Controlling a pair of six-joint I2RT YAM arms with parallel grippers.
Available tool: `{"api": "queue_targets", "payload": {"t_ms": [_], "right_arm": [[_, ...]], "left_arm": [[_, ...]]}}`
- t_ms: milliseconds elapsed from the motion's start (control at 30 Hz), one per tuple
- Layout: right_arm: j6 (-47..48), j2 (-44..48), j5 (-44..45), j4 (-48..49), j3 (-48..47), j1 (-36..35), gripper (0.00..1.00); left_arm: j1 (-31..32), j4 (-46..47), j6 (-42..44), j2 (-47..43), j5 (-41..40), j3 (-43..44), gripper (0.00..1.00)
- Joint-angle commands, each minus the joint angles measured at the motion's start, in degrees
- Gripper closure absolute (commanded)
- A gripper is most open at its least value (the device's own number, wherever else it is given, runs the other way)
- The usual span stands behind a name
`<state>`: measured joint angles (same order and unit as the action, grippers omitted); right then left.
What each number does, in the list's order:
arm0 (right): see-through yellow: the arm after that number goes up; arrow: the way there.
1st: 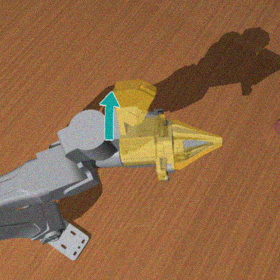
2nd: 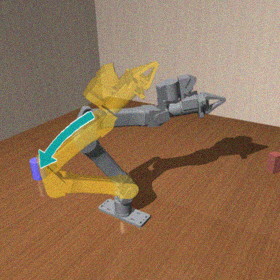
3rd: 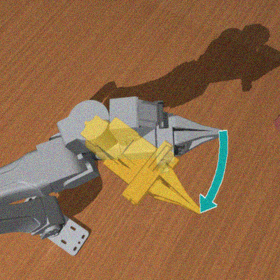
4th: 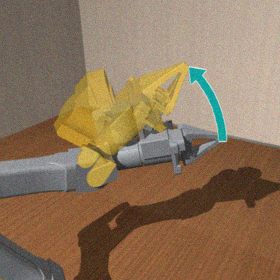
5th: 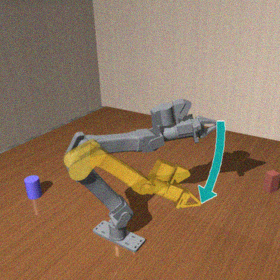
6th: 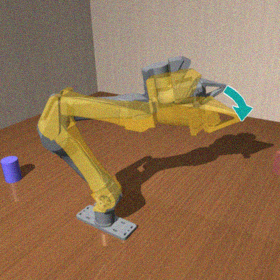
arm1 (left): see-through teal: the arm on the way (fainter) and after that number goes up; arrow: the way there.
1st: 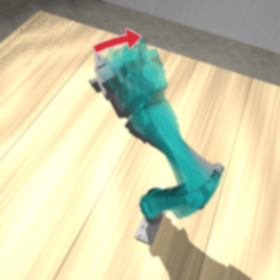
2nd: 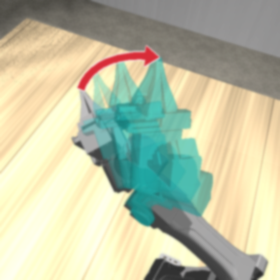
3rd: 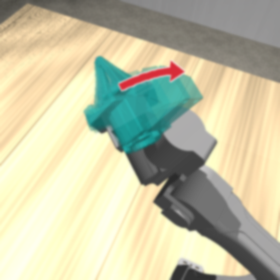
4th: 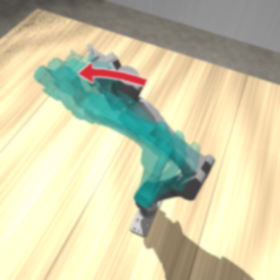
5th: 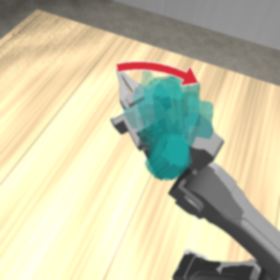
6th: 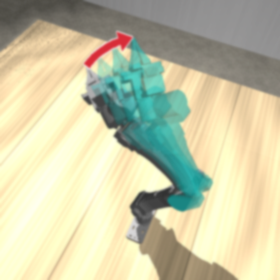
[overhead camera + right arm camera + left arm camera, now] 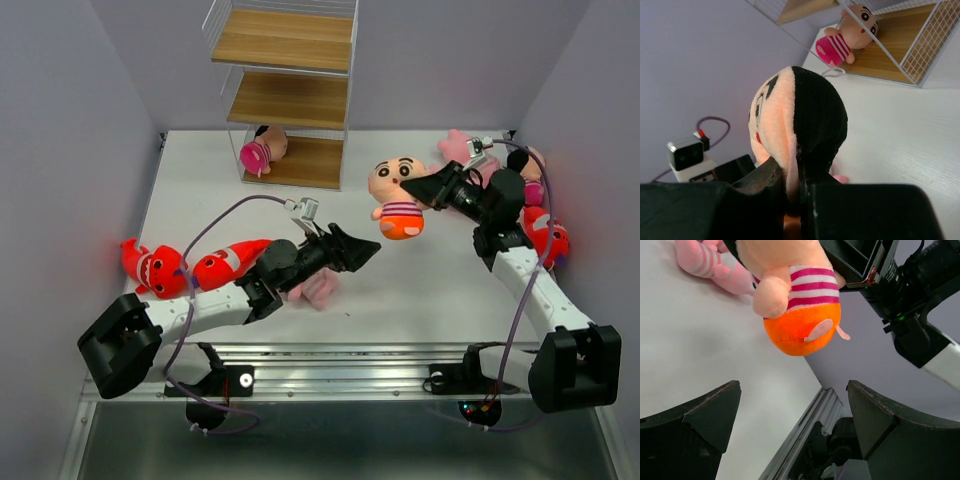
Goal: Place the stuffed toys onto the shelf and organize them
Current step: Pass the stuffed toy from the right arm to the left
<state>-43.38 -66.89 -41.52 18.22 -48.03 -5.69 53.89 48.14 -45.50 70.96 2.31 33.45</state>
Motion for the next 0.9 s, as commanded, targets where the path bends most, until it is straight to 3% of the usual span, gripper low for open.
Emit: {"api": "queue_targets", "payload": {"t_ms": [0,200,300,733,867], "right_arm": [[-16.11,-0.25,3.02,13.5,1.88,-0.37,0.99],[-21.47,-1.84,4.34,18.16,1.79,-0.37,0.99],[-23.24,-1.66,4.87,19.66,2.94,-0.37,0.99],[-28.43,0.62,4.34,27.04,8.48,-0.37,0.95],[-29.04,0.97,4.34,29.86,9.36,-0.37,0.92]], "left_arm": [[-0.01,6.53,-7.58,1.11,-1.69,3.28,0.01],[-0.01,10.81,-15.93,3.65,-6.61,3.46,0.01],[-0.01,14.43,-16.73,4.62,-6.35,3.55,0.01],[-0.1,14.26,-17.7,11.22,-2.84,11.02,0.02],[-0.01,14.7,-18.22,12.8,-0.29,11.81,0.1]]}}
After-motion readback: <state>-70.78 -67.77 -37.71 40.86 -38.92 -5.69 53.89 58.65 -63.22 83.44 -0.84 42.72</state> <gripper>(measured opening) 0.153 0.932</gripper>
